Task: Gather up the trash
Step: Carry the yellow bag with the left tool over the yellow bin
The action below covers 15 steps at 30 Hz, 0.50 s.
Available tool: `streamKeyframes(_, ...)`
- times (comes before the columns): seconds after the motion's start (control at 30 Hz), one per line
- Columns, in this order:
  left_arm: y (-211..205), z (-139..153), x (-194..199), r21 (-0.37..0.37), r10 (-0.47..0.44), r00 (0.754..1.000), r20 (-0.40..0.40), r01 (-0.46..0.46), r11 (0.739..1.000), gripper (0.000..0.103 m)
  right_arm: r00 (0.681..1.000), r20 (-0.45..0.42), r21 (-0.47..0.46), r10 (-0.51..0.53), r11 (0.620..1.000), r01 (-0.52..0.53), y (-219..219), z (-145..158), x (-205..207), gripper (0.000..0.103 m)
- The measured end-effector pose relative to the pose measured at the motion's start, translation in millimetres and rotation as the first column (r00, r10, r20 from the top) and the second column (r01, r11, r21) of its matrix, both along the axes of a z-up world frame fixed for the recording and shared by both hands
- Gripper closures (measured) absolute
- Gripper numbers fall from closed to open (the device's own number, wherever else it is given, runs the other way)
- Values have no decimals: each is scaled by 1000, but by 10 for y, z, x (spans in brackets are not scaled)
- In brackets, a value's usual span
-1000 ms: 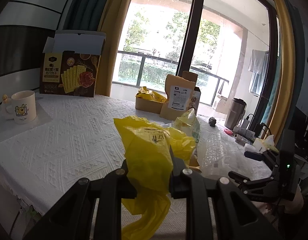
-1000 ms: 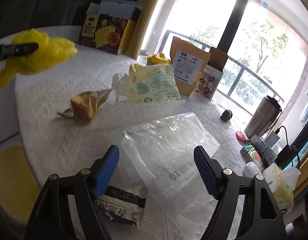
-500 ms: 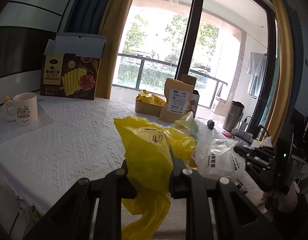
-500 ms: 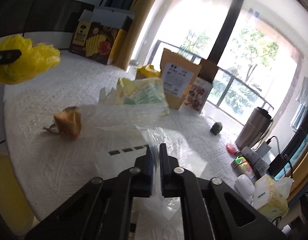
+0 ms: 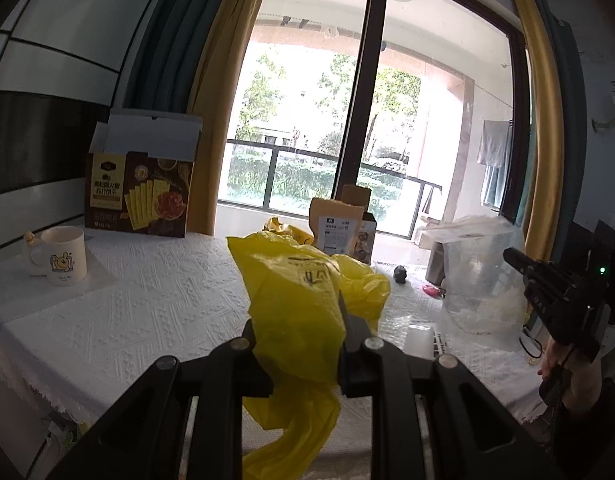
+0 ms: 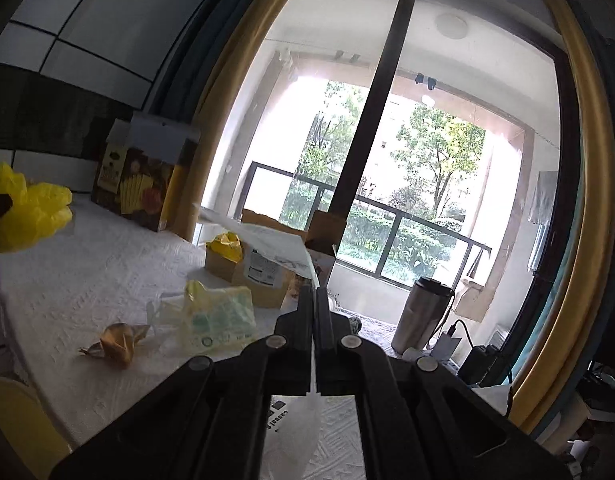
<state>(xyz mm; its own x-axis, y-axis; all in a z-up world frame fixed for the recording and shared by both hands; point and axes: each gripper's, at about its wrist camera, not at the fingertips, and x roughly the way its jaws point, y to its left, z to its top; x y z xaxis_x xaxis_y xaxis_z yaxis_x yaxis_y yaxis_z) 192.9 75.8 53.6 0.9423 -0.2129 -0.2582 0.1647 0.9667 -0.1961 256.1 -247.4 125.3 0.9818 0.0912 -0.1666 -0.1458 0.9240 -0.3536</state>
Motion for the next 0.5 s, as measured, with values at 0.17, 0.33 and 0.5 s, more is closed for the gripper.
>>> streamKeyframes(0.17,-17,98,-280,8,1,1000,28,-1,1000,82,998,23,44,62,997,-63,-35,243,-366,103)
streamKeyframes(0.33,-18,155,-607,16,9,999,52,-10,1000,82,992,50,74,113,990,-117,-51,383,-706,103)
streamKeyframes(0.5,26,146,-882,20,28,998,53,-29,999,82,982,57,100,180,978,-185,18,416,-993,103)
